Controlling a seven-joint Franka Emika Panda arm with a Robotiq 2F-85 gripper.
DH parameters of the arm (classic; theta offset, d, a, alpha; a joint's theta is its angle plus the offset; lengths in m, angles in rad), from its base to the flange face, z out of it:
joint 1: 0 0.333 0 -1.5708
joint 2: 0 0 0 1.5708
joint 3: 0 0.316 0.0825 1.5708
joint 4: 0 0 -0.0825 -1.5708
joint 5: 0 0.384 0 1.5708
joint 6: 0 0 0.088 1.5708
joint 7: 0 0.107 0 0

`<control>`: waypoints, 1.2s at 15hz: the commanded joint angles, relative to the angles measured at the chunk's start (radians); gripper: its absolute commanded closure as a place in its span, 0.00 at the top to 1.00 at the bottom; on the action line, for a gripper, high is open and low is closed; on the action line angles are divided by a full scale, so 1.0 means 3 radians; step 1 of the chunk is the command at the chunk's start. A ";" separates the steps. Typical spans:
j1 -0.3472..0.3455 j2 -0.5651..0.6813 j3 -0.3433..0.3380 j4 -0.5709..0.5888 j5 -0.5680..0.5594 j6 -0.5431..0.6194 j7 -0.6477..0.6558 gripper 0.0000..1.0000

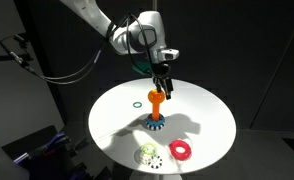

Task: Put the orange ring on the stake

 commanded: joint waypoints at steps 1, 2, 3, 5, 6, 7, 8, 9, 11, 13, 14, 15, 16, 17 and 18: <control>0.0020 -0.0046 0.0038 0.0029 0.0057 -0.0104 0.0002 1.00; 0.0024 -0.0041 0.0046 0.0029 0.0059 -0.0102 0.0000 1.00; 0.0029 -0.0035 0.0051 0.0029 0.0057 -0.0094 0.0002 1.00; 0.0037 -0.0009 0.0066 0.0038 0.0062 -0.0092 -0.0001 1.00; 0.0043 -0.0001 0.0070 0.0041 0.0060 -0.0093 0.0001 1.00; 0.0046 0.0006 0.0075 0.0042 0.0060 -0.0093 0.0000 1.00; 0.0050 0.0015 0.0077 0.0044 0.0058 -0.0093 0.0003 1.00; 0.0053 0.0022 0.0078 0.0046 0.0058 -0.0094 0.0002 1.00; 0.0057 0.0036 0.0079 0.0049 0.0056 -0.0096 0.0002 1.00; 0.0055 0.0039 0.0078 0.0050 0.0059 -0.0101 -0.0005 1.00; 0.0047 0.0026 0.0085 0.0044 0.0076 -0.0118 -0.0037 1.00; 0.0045 0.0008 0.0089 0.0032 0.0074 -0.0136 -0.0065 1.00; 0.0041 -0.0008 0.0095 0.0022 0.0076 -0.0166 -0.0101 1.00; 0.0034 -0.0034 0.0107 0.0006 0.0086 -0.0215 -0.0160 1.00; 0.0028 -0.0062 0.0121 -0.0008 0.0093 -0.0284 -0.0223 1.00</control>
